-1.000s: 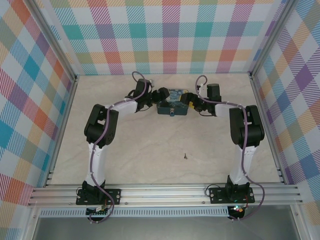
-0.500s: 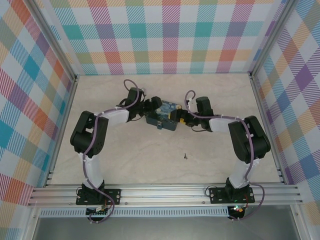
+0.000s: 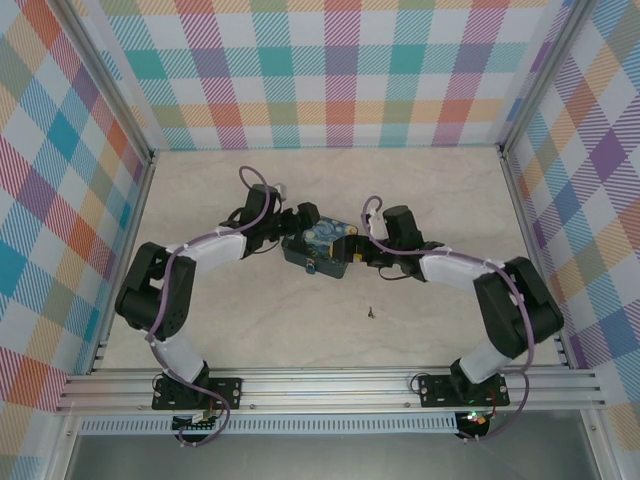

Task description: Unlock a padlock with a key

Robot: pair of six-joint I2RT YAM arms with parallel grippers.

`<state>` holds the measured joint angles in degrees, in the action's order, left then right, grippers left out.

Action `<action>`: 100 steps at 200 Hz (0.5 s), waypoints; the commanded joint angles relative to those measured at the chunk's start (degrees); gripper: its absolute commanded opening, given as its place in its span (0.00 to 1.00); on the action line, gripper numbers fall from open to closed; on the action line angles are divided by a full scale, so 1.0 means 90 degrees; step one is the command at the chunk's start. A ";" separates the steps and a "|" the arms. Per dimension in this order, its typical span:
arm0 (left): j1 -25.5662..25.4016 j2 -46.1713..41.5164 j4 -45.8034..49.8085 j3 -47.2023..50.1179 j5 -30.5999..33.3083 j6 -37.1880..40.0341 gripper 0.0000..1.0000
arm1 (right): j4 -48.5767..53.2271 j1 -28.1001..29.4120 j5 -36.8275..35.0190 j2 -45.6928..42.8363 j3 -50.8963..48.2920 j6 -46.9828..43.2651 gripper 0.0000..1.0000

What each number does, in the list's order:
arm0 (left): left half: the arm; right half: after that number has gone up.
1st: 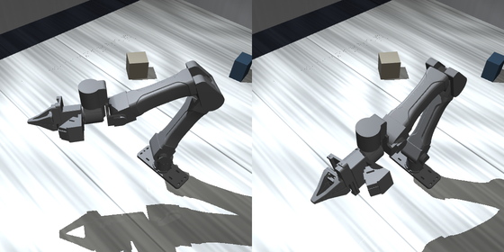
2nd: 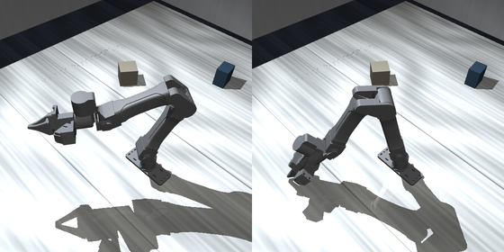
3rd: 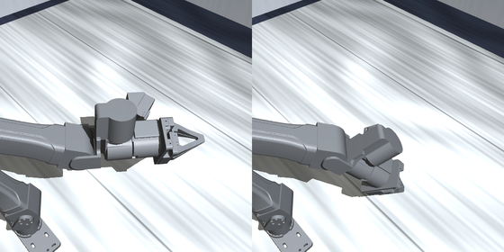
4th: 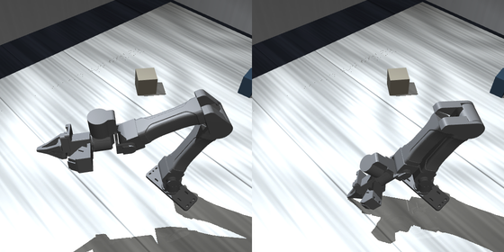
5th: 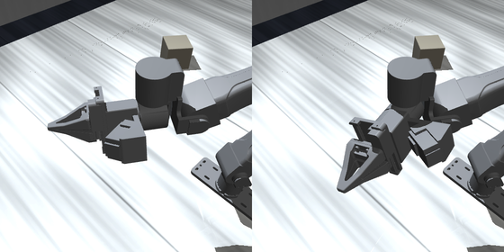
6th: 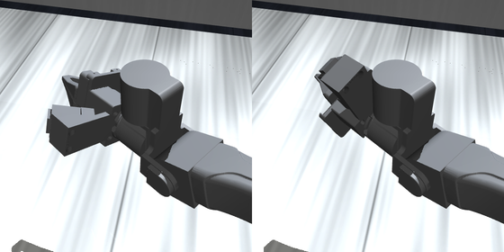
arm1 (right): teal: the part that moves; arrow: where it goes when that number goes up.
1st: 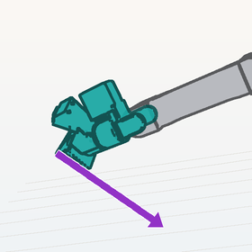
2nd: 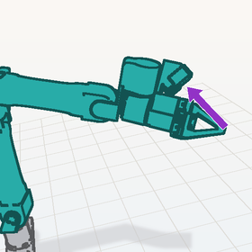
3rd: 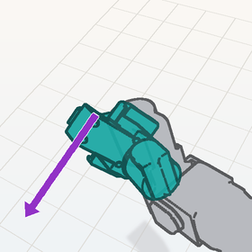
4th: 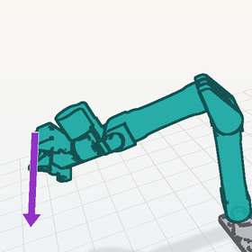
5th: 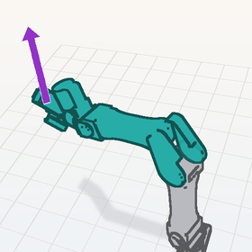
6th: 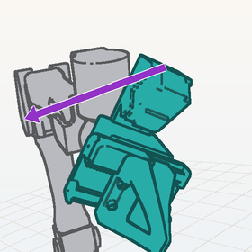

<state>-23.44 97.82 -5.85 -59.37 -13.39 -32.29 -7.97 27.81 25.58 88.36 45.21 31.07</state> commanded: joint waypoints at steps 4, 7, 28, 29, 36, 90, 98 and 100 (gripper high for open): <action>0.0185 -0.0795 0.0419 0.0034 0.0379 0.0510 1.00 | 0.1574 0.0027 -0.0876 -0.0803 -0.0008 -0.0507 0.98; 0.0199 -0.0878 0.0436 0.0060 0.0402 0.0547 1.00 | 0.1739 0.0026 -0.0940 -0.0895 -0.0017 -0.0525 0.97; 0.0224 -0.1494 0.0594 0.0327 0.0466 0.0808 1.00 | 0.2863 0.0030 -0.1242 -0.1645 -0.0216 -0.0521 0.93; 0.0223 -0.1518 0.0597 0.0347 0.0469 0.0812 1.00 | 0.2914 0.0027 -0.1252 -0.1679 -0.0227 -0.0512 0.93; 0.0224 -0.1717 0.0595 0.0497 0.0443 0.0824 1.00 | 0.3241 0.0025 -0.1322 -0.1904 -0.0321 -0.0432 0.91; 0.0223 -0.3027 0.0311 0.1870 0.0358 0.0581 1.00 | 0.4496 0.0479 -0.1465 -0.2267 -0.0659 0.0388 0.73; 0.0229 -0.3216 0.0282 0.2035 0.0389 0.0549 1.00 | 0.4606 0.0624 -0.1579 -0.2090 -0.0589 0.0422 0.72; 0.0231 -0.3250 0.0270 0.2083 0.0400 0.0538 1.00 | 0.4633 0.0658 -0.1611 -0.2031 -0.0565 0.0429 0.71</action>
<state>-21.65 72.73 -2.96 -44.66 -10.39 -27.20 26.44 30.65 13.87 67.02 39.55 31.99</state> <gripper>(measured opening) 0.999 0.733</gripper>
